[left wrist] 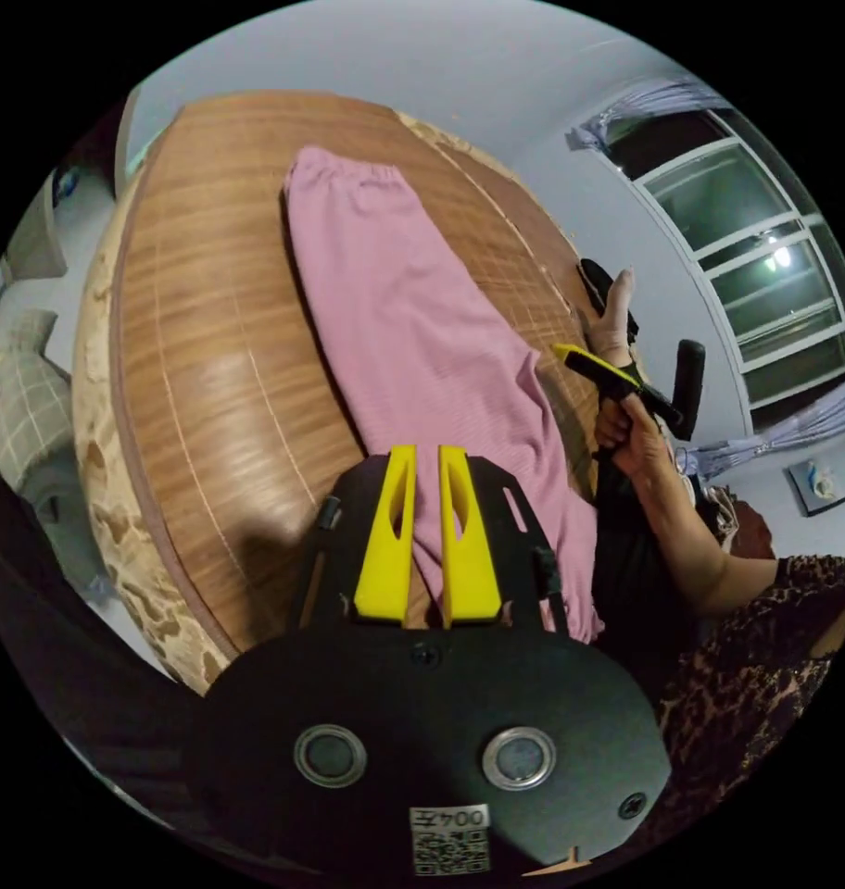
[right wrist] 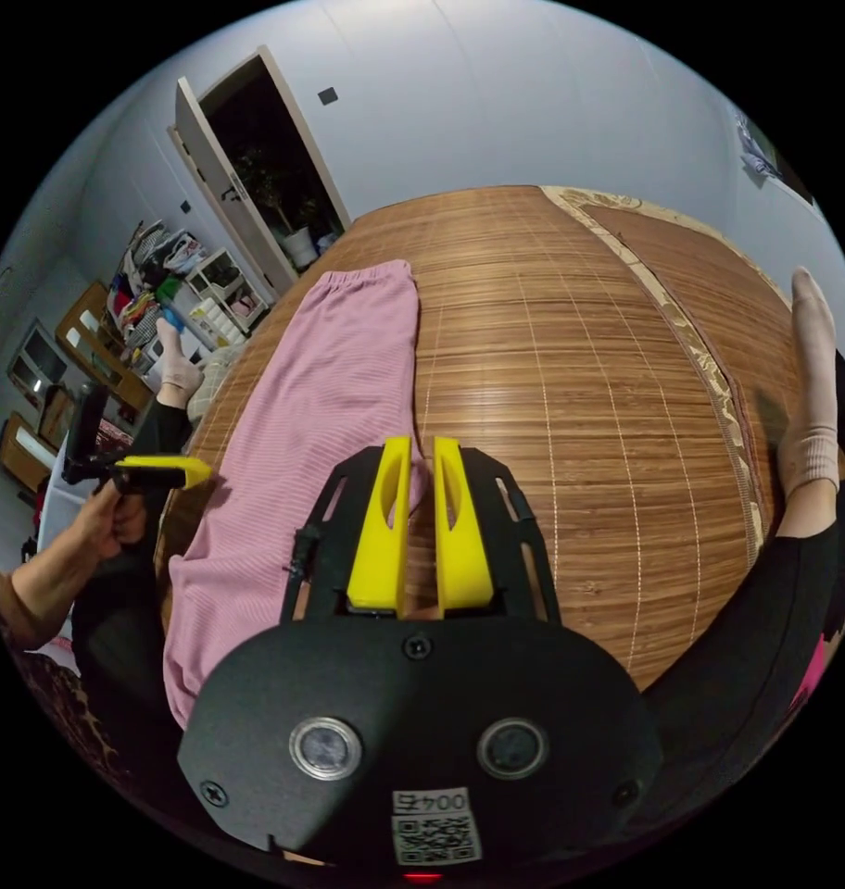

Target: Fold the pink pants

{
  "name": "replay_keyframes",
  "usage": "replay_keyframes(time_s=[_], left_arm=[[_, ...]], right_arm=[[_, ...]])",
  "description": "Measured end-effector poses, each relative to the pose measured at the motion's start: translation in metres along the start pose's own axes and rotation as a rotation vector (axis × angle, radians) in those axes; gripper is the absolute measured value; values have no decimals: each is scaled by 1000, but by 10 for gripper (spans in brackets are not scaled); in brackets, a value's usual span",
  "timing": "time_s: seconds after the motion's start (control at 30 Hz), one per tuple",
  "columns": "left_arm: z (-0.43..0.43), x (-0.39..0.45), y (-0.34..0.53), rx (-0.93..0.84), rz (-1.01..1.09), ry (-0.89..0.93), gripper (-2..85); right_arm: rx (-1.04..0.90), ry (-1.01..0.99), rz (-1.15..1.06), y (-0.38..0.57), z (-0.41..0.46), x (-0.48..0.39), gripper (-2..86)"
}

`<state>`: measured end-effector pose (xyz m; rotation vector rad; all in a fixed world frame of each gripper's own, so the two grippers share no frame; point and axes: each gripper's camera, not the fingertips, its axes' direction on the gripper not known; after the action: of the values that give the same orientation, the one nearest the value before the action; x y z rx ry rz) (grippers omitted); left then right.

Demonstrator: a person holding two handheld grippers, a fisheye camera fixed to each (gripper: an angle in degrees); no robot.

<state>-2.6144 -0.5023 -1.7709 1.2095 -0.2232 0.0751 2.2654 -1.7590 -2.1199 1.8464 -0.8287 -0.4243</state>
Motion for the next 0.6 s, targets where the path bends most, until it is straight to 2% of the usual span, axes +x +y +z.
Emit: replay_keyframes(time_s=[0.07,0.13,0.23,0.37,0.43,0.6], left_arm=[[-9,27,-19,114,52,-89,82],[-1,47,-40,152,90,-154,117],[30,78,-73,150,111,-249,171],[95,111,-82,14,148,-454,220],[104,127,-76,54,189,-534,226],[111,126,-112,94,194,-522,233]], right_arm=[[7,-24,2,1,-5,1,52],[8,-28,-6,3,-8,1,52],[10,-35,-18,6,-13,0,52],[27,-46,2,10,-25,5,51],[36,-51,11,11,-32,6,50],[67,-57,18,16,-56,5,48]])
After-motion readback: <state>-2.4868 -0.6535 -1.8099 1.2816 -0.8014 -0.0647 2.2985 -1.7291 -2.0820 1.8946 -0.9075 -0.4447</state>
